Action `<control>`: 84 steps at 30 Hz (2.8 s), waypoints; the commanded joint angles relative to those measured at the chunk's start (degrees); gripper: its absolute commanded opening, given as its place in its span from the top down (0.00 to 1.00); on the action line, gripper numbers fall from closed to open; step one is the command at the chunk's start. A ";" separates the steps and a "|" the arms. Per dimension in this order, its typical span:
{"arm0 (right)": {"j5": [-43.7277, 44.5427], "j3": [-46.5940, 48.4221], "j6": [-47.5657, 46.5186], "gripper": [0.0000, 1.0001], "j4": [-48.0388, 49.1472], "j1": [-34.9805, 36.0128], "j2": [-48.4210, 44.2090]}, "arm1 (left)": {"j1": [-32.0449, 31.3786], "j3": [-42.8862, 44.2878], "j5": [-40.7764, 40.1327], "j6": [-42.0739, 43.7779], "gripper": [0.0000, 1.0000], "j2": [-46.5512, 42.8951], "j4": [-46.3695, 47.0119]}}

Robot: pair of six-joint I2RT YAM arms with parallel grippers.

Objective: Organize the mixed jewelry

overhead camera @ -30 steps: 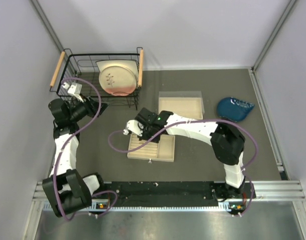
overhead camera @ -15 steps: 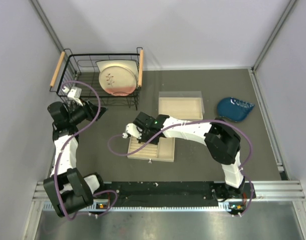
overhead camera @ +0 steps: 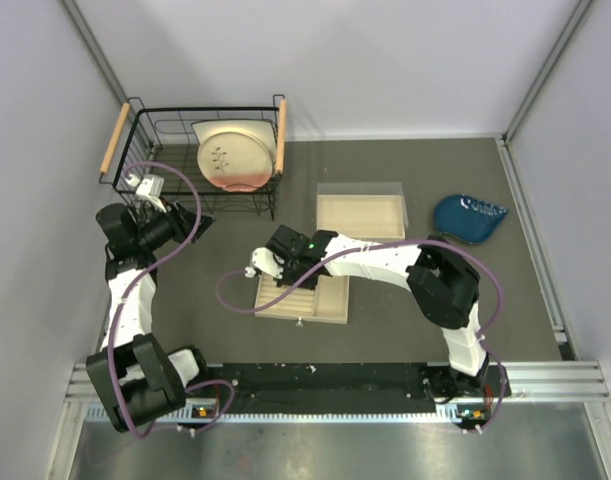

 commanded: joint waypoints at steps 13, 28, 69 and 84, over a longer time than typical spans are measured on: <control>-0.75 -2.41 0.03 1.00 1.35 1.19 -1.63 | 0.61 0.27 1.72 1.37 0.49 0.57 0.77; -0.84 -3.64 0.99 1.00 1.53 1.80 -4.09 | 0.70 0.27 2.07 0.93 0.50 1.10 0.68; -1.01 -2.68 1.00 1.00 3.81 2.07 -0.66 | 1.49 -0.26 3.47 0.84 0.50 1.89 0.68; -1.63 -2.94 1.70 0.99 3.81 2.07 0.66 | 2.02 0.62 3.83 3.12 0.51 2.24 -1.43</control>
